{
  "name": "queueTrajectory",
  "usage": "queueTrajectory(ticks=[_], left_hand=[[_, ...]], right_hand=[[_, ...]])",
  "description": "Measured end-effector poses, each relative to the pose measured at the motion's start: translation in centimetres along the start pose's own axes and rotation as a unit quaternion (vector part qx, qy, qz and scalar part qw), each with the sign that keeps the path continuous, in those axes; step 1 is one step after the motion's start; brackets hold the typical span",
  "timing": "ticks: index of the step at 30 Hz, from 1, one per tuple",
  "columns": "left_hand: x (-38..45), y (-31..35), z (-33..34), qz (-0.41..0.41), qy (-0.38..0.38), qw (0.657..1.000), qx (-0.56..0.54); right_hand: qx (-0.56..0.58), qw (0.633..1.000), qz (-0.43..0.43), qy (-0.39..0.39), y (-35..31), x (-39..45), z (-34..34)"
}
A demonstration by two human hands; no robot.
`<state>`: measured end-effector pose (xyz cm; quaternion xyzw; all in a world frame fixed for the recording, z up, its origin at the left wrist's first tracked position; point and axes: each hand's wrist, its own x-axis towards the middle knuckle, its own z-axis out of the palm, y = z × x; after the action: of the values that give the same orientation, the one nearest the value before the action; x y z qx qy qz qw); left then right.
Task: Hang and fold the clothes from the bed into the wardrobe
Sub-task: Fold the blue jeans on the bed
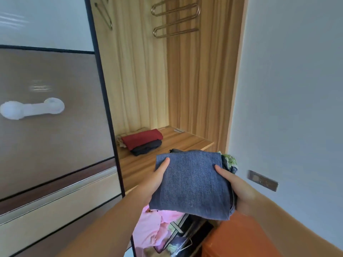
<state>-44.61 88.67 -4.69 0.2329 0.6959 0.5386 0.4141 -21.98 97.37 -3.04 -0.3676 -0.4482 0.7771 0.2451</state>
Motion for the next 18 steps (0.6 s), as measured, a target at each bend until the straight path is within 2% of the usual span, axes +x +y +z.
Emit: queueTrajectory(ticks=[6, 9, 16, 18], left_hand=[[10.9, -0.7, -0.2, -0.040, 0.025, 0.997, -0.060], [14.9, -0.8, 0.0, -0.060, 0.047, 0.996, -0.050], [23.4, 0.3, -1.2, -0.063, 0.143, 0.987, -0.028], [24.7, 1.0, -1.8, -0.071, 0.170, 0.982, -0.044]], right_hand=[[-0.061, 0.998, 0.027, 0.005, -1.2, 12.6, -0.5], [-0.086, 0.996, 0.029, 0.013, -2.2, 17.9, -0.8], [-0.129, 0.991, 0.026, 0.033, -4.0, 31.0, 0.6], [-0.137, 0.990, 0.043, 0.007, -4.4, 34.9, 1.5]])
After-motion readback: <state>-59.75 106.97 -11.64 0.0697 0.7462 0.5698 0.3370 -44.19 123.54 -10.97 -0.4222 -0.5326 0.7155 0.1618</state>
